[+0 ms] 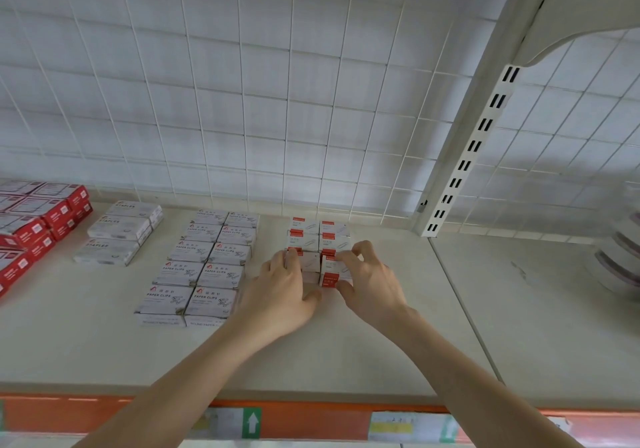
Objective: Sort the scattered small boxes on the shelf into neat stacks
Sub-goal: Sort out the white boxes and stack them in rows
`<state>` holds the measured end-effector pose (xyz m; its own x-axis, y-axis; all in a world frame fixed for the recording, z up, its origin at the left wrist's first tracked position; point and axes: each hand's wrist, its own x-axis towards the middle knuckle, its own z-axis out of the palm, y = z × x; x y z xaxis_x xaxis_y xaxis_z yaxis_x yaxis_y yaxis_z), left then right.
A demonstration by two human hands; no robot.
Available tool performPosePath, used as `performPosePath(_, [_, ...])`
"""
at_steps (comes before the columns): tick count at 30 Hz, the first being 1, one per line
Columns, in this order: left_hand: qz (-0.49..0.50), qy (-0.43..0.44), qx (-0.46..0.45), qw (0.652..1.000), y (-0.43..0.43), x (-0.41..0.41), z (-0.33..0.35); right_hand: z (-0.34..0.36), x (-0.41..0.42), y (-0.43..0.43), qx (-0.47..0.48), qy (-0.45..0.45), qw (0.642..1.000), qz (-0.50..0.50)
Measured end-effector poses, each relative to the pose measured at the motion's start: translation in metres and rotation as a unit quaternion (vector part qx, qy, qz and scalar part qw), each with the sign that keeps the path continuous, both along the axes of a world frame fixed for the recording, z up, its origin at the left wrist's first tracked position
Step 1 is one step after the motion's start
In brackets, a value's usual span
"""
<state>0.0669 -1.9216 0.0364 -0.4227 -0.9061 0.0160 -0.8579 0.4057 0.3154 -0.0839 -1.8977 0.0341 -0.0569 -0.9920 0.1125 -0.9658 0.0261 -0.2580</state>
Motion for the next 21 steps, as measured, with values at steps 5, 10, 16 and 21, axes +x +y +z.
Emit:
performPosePath(5, [0.009, 0.008, 0.026, 1.000, -0.0078, -0.0024, -0.0015, -0.0007, -0.0003, -0.0027, -0.004, -0.007, 1.000, 0.000])
performPosePath(10, [0.016, 0.015, 0.038, 0.999, -0.0097, -0.0031, -0.0015, -0.0036, -0.0011, -0.0034, -0.012, -0.011, 1.000, 0.000])
performPosePath(16, [0.013, 0.004, 0.032, 0.999, -0.0063, -0.0036, 0.0019, -0.0059, -0.0014, -0.0050, -0.028, -0.013, 0.999, 0.009])
performPosePath(21, [0.012, 0.012, 0.042, 0.999, -0.0062, -0.0028, 0.0033, -0.0069, -0.0026, -0.0062, -0.030, -0.027, 0.999, 0.010])
